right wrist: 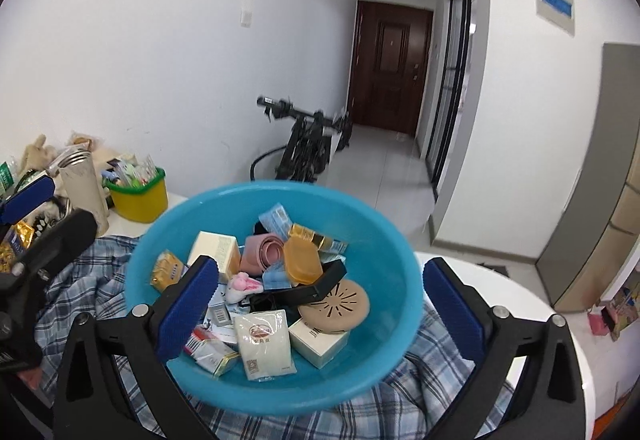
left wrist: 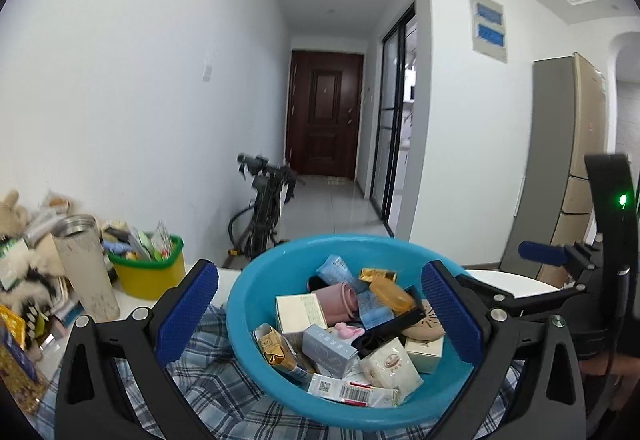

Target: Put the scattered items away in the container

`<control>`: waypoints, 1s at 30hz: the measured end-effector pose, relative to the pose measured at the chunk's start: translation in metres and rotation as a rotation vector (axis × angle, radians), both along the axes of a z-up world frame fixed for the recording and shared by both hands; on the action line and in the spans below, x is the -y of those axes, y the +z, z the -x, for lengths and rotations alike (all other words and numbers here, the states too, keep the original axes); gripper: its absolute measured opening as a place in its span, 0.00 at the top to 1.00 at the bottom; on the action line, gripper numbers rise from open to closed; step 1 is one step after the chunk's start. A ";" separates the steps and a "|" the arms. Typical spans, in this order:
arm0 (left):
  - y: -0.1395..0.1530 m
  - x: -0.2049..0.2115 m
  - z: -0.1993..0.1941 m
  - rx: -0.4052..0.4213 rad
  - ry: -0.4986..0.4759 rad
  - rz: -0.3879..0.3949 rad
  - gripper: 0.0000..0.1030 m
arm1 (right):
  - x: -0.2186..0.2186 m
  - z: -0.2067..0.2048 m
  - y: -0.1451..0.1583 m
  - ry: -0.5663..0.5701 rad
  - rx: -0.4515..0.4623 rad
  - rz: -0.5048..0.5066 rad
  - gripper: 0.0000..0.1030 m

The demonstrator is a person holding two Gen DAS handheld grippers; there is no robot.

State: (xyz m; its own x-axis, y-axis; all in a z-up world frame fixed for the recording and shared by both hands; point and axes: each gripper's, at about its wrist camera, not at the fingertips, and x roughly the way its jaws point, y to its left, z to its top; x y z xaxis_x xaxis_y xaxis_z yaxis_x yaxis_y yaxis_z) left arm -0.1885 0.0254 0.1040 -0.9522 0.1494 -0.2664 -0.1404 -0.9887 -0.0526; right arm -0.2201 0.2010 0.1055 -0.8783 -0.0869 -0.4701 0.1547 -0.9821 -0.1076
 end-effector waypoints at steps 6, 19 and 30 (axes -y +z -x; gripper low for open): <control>0.004 -0.005 -0.033 -0.028 -0.053 0.032 0.00 | 0.007 -0.050 0.010 -0.041 -0.082 -0.065 0.01; -0.010 0.001 -0.092 -0.008 -0.054 0.018 0.00 | -0.015 -0.111 -0.009 -0.084 -0.088 0.004 0.01; -0.053 -0.005 -0.133 -0.002 -0.053 0.016 0.00 | -0.019 -0.144 -0.055 -0.080 -0.023 0.043 0.01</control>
State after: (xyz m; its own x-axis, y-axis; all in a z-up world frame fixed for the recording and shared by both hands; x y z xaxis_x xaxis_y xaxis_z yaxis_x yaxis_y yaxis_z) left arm -0.0556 0.0308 0.0507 -0.9435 0.1955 -0.2675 -0.1927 -0.9806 -0.0370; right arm -0.0756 0.2203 0.0510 -0.8939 -0.0360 -0.4468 0.0737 -0.9950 -0.0673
